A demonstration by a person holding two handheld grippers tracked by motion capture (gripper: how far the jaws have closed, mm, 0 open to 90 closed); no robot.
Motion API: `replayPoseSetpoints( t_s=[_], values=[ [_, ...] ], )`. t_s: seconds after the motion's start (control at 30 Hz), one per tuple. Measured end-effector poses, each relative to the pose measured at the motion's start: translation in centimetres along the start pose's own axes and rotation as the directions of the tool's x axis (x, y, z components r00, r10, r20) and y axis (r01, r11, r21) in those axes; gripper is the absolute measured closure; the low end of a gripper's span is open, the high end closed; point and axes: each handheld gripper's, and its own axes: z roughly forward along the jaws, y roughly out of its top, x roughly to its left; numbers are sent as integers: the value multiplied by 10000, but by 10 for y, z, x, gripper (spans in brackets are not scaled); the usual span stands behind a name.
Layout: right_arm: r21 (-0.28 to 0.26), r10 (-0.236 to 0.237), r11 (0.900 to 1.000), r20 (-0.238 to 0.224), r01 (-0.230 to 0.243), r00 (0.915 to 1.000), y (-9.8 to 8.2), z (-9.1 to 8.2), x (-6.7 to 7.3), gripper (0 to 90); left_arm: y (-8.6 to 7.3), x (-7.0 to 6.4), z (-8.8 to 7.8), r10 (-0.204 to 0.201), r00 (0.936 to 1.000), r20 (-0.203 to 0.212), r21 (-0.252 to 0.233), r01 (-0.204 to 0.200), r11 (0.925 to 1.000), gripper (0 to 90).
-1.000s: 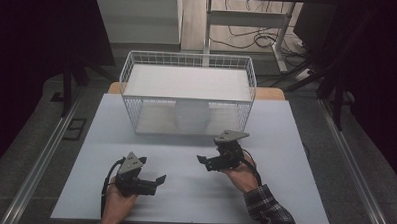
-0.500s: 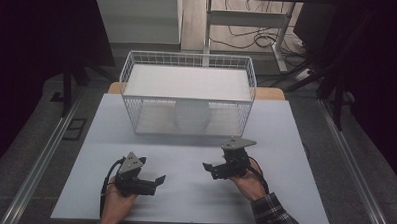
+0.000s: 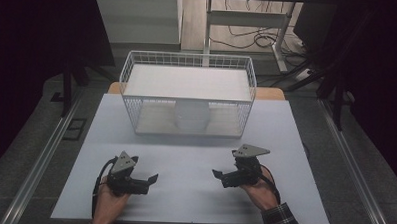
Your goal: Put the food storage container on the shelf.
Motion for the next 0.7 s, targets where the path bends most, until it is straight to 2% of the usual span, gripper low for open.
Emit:
replayPoseSetpoints(
  t_s=[0.3, 0.53, 0.7],
  values=[
    [-11, 211, 9998, 54, -210, 9998, -14, -20, -3, 3, -5, 4, -12, -121, 9997, -197, -87, 120, 9999, 38],
    [-83, 256, 9996, 271, -254, 9993, -22, -33, -6, 3, -11, 8, -22, -249, 9989, -391, -131, 244, 9996, 38],
    [-148, 324, 9994, 587, -316, 9978, -28, -41, -7, 0, -15, 10, -29, -355, 9981, -509, -178, 347, 9992, 38]
  ],
)
